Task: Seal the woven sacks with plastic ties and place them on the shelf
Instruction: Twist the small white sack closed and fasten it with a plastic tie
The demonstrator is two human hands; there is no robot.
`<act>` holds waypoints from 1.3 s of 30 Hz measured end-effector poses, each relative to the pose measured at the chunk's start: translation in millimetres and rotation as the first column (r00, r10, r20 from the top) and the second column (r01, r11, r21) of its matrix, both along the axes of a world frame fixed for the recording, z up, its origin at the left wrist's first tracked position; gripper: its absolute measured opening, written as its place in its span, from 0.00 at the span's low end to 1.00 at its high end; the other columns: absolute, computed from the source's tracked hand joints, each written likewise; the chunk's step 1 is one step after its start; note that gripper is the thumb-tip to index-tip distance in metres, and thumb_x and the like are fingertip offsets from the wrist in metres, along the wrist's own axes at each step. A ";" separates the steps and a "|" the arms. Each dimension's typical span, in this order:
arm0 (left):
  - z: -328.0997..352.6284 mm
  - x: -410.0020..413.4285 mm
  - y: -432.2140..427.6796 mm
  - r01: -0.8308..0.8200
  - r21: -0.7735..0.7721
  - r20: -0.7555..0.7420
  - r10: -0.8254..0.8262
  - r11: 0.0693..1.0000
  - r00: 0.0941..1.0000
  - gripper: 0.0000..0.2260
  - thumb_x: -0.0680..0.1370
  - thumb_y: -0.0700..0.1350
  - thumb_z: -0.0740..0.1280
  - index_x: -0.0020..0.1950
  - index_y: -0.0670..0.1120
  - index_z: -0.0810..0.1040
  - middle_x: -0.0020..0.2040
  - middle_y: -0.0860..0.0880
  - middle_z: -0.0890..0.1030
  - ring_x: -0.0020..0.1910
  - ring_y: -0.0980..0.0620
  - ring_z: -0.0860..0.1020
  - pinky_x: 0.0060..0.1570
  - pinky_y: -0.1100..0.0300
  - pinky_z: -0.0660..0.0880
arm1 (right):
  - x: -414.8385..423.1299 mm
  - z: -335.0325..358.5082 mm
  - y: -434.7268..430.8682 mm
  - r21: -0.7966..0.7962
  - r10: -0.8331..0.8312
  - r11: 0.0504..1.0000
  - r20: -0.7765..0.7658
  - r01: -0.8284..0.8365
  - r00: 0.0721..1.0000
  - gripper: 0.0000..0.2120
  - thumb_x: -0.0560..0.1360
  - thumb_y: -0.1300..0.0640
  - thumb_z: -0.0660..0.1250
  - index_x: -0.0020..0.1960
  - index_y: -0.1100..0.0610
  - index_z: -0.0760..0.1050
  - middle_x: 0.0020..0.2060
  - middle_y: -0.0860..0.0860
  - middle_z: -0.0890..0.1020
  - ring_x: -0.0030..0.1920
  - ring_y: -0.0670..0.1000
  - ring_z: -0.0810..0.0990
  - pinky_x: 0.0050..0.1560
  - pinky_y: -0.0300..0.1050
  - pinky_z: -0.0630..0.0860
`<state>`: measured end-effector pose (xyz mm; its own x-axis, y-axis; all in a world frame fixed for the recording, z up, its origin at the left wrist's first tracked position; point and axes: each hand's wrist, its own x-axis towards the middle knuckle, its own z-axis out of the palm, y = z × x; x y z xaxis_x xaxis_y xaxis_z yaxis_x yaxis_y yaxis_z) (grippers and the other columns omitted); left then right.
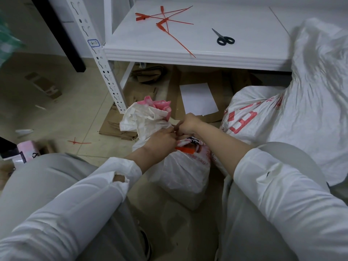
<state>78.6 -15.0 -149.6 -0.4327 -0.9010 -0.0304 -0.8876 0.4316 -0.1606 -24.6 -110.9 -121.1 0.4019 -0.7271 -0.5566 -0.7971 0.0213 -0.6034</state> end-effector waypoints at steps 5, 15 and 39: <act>5.5 -1.4 -1.3 -0.071 0.071 0.004 0.071 0.995 0.997 0.08 0.70 0.46 0.75 0.44 0.42 0.85 0.40 0.45 0.83 0.50 0.45 0.79 0.47 0.53 0.77 | -4.8 6.2 -1.7 0.050 0.037 0.998 -0.119 -0.031 0.992 0.06 0.72 0.64 0.72 0.46 0.63 0.76 0.38 0.56 0.82 0.34 0.51 0.80 0.30 0.42 0.78; 4.1 2.4 1.8 -0.053 0.154 0.071 0.042 0.987 0.997 0.21 0.82 0.57 0.56 0.63 0.44 0.77 0.60 0.46 0.77 0.63 0.47 0.69 0.61 0.55 0.64 | -9.2 11.6 -7.3 0.042 0.169 0.986 -0.243 -0.164 0.955 0.08 0.75 0.59 0.70 0.39 0.59 0.74 0.34 0.52 0.77 0.33 0.48 0.74 0.33 0.38 0.70; -2.4 4.1 -0.2 0.083 0.093 -0.320 -0.049 0.992 0.946 0.17 0.77 0.56 0.60 0.44 0.48 0.83 0.41 0.50 0.83 0.48 0.47 0.78 0.61 0.50 0.67 | -5.0 10.8 -3.2 0.118 0.135 0.986 -0.115 -0.122 0.984 0.08 0.72 0.63 0.73 0.50 0.65 0.79 0.41 0.57 0.84 0.40 0.52 0.85 0.46 0.46 0.83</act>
